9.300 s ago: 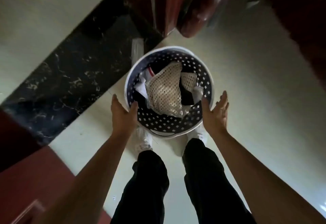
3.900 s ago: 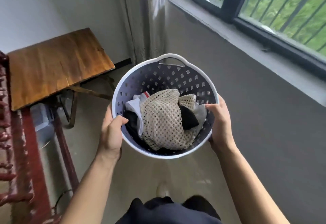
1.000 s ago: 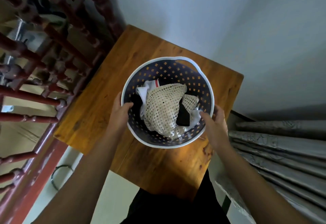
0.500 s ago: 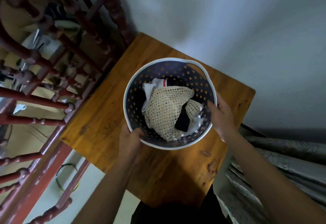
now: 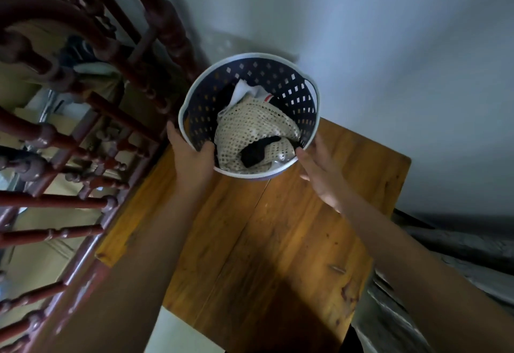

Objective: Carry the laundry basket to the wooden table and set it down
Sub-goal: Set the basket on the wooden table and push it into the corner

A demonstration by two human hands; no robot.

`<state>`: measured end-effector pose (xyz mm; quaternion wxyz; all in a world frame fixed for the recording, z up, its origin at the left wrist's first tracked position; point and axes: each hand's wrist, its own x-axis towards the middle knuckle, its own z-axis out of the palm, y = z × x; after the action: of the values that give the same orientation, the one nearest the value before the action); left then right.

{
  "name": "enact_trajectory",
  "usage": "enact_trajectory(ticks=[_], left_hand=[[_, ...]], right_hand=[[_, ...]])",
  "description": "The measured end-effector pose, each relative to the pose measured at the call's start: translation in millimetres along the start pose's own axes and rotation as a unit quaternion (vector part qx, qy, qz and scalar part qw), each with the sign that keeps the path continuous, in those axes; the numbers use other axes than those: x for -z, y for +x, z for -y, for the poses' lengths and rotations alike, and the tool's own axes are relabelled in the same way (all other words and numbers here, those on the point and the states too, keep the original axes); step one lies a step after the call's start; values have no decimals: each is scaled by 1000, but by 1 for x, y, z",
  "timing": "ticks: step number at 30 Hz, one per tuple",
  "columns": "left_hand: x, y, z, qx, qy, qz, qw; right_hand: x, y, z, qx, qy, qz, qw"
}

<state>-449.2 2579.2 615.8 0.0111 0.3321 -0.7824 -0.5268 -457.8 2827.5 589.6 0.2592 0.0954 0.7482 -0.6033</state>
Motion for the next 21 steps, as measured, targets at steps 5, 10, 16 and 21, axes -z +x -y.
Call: enact_trajectory(ticks=[5,10,16,21], left_hand=[[-34,-48,30,-66,24,10,997],[-35,-23,33,-49,64,26,996],[-19,24,34,-63,106,31,992],[-14,34,40,-73,106,31,991]], right_hand=[[-5,10,4,61,-73,-58,994],[-17,39,-2,76,-145,-41,986],[-41,62,1,21,-169,-29,985],[-51,56,19,2,-162,-17,987]])
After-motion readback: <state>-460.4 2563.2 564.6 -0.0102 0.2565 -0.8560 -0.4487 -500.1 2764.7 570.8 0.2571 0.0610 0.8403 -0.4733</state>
